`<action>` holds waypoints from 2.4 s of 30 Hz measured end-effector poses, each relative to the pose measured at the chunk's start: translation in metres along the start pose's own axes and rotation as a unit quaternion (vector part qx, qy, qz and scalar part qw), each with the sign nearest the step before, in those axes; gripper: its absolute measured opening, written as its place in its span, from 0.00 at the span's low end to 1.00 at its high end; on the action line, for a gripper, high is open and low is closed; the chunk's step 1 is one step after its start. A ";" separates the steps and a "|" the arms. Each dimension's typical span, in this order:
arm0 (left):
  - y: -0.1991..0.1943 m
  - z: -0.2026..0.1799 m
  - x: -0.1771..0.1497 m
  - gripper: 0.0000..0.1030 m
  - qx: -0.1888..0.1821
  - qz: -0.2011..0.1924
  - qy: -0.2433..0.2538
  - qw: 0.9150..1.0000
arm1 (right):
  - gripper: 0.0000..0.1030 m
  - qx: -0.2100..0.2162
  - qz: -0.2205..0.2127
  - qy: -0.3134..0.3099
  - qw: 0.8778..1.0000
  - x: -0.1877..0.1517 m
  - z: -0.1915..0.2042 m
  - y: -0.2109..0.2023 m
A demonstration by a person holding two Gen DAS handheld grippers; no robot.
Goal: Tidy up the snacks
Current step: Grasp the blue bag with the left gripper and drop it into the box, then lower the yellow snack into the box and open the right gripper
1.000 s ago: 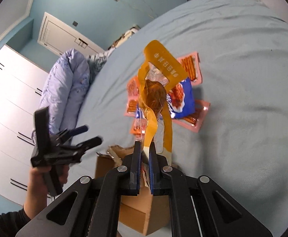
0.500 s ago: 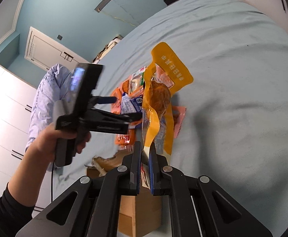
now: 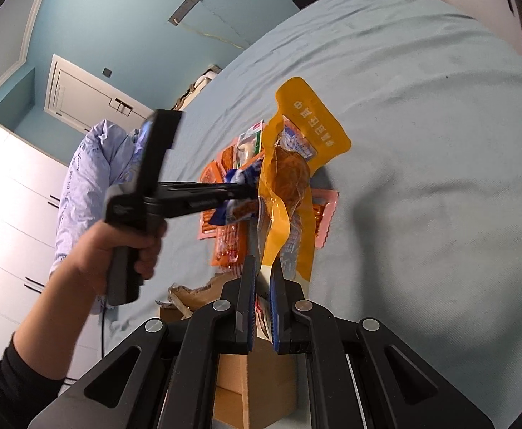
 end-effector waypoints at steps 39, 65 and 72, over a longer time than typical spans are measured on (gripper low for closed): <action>-0.082 0.055 -0.166 0.75 0.026 -0.132 -0.225 0.965 | 0.05 0.044 0.043 -0.085 0.995 -0.032 0.072 0.011; -0.085 0.068 -0.176 0.75 0.047 -0.122 -0.233 0.964 | 0.80 -0.171 -0.008 -0.160 0.972 0.011 0.040 0.018; -0.076 0.067 -0.179 0.75 0.071 -0.097 -0.222 0.968 | 0.80 -0.185 0.022 -0.136 0.973 0.009 0.033 0.032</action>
Point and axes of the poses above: each gripper's, at about its wrist camera, not at the fingertips, and y roughly the way its jaws point, z to its left, x to its top, the point moved 9 cm from there along y, roughly the way its jaws point, and after that the axes turned 7 degrees about x, right-handed, at the moved point
